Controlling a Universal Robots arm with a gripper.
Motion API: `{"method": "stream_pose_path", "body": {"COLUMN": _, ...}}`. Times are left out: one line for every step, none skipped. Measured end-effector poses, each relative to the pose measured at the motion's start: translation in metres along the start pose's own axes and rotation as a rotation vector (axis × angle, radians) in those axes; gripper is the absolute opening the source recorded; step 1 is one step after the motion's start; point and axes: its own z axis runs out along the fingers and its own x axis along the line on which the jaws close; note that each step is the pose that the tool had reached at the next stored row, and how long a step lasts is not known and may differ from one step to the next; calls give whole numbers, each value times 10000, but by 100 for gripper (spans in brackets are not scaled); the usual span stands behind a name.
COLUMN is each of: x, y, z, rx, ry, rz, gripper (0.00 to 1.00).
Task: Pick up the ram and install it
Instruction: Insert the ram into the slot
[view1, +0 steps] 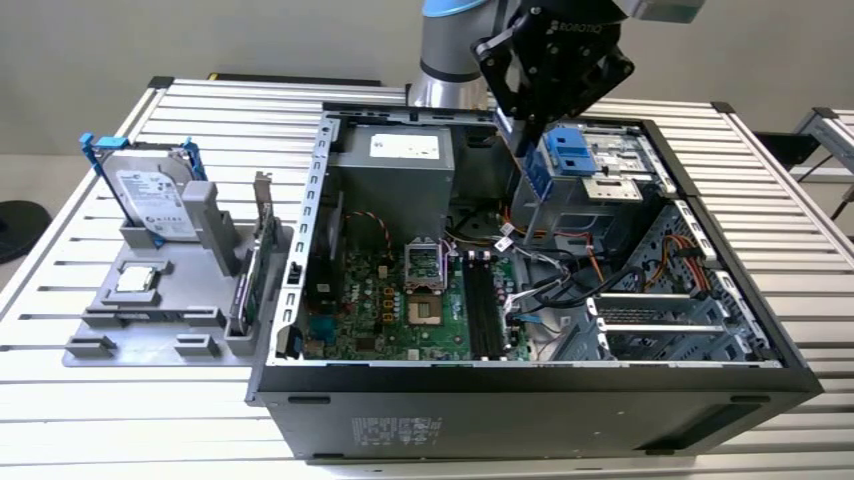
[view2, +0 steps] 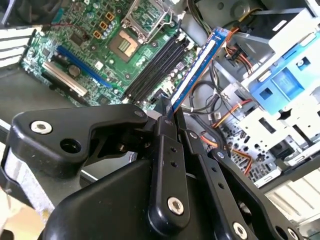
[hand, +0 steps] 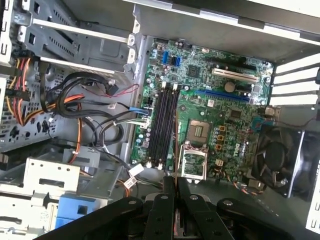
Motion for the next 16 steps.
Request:
{"method": "stream_pose_path", "body": {"x": 0, "y": 0, "z": 0, "rx": 9, "ry": -1, "rz": 117, "gripper": 0}}
{"method": "stream_pose_path", "body": {"x": 0, "y": 0, "z": 0, "rx": 17, "ry": -2, "rz": 228, "gripper": 0}}
{"method": "stream_pose_path", "body": {"x": 0, "y": 0, "z": 0, "rx": 25, "ry": -3, "rz": 339, "gripper": 0}}
{"method": "stream_pose_path", "body": {"x": 0, "y": 0, "z": 0, "rx": 34, "ry": -4, "rz": 449, "gripper": 0}}
{"method": "stream_pose_path", "body": {"x": 0, "y": 0, "z": 0, "rx": 42, "ry": -4, "rz": 554, "gripper": 0}}
{"method": "stream_pose_path", "body": {"x": 0, "y": 0, "z": 0, "rx": 50, "ry": -5, "rz": 657, "gripper": 0}}
{"method": "stream_pose_path", "body": {"x": 0, "y": 0, "z": 0, "rx": 57, "ry": -6, "rz": 758, "gripper": 0}}
{"method": "stream_pose_path", "body": {"x": 0, "y": 0, "z": 0, "rx": 64, "ry": -6, "rz": 841, "gripper": 0}}
{"method": "stream_pose_path", "body": {"x": 0, "y": 0, "z": 0, "rx": 68, "ry": -7, "rz": 909, "gripper": 0}}
{"method": "stream_pose_path", "body": {"x": 0, "y": 0, "z": -1, "rx": 73, "ry": -8, "rz": 972, "gripper": 0}}
{"method": "stream_pose_path", "body": {"x": 0, "y": 0, "z": -1, "rx": 76, "ry": -8, "rz": 1021, "gripper": 0}}
{"method": "stream_pose_path", "body": {"x": -1, "y": 0, "z": -3, "rx": 79, "ry": -6, "rz": 1058, "gripper": 0}}
{"method": "stream_pose_path", "body": {"x": -4, "y": 0, "z": -2, "rx": 81, "ry": 12, "rz": 1091, "gripper": 0}}
{"method": "stream_pose_path", "body": {"x": -4, "y": -2, "z": -2, "rx": 79, "ry": 77, "rz": 1121, "gripper": 0}}
{"method": "stream_pose_path", "body": {"x": -4, "y": -4, "z": -2, "rx": 74, "ry": 162, "rz": 1158, "gripper": 0}}
{"method": "stream_pose_path", "body": {"x": -4, "y": -6, "z": -2, "rx": 69, "ry": 259, "rz": 1203, "gripper": 0}}
